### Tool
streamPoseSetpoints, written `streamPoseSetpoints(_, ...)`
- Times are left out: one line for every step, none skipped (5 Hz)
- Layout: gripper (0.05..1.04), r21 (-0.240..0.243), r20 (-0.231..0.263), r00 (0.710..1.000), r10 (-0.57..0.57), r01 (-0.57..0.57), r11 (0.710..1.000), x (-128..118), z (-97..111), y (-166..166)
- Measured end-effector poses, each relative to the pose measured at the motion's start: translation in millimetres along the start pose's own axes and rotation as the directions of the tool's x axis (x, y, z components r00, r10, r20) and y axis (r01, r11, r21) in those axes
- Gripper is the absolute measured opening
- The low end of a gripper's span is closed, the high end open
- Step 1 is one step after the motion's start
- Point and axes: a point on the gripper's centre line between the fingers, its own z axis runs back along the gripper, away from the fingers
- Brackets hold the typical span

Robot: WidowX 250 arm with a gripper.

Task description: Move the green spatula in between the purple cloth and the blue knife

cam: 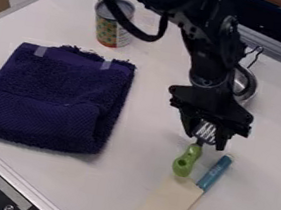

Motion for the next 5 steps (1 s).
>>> streamPoseSetpoints(0.607, -0.002, -0.003, 1.000, 0.006, -0.006, 1.000, 0.8, -2.0, 3.4)
streamPoseSetpoints(0.607, -0.006, 0.001, 1.000, 0.008, -0.008, 1.000, 6.2, 0.2, 6.7)
streamPoseSetpoints(0.607, 0.005, -0.012, 1.000, 0.018, -0.018, 1.000, 5.3, -5.4, 8.8)
streamPoseSetpoints(0.607, -0.001, 0.004, 1.000, 0.029, -0.029, 1.000, 13.3, -2.1, 6.2)
streamPoseSetpoints(0.607, -0.001, -0.006, 0.999, 0.045, -0.045, 0.999, 17.2, -6.5, 7.1)
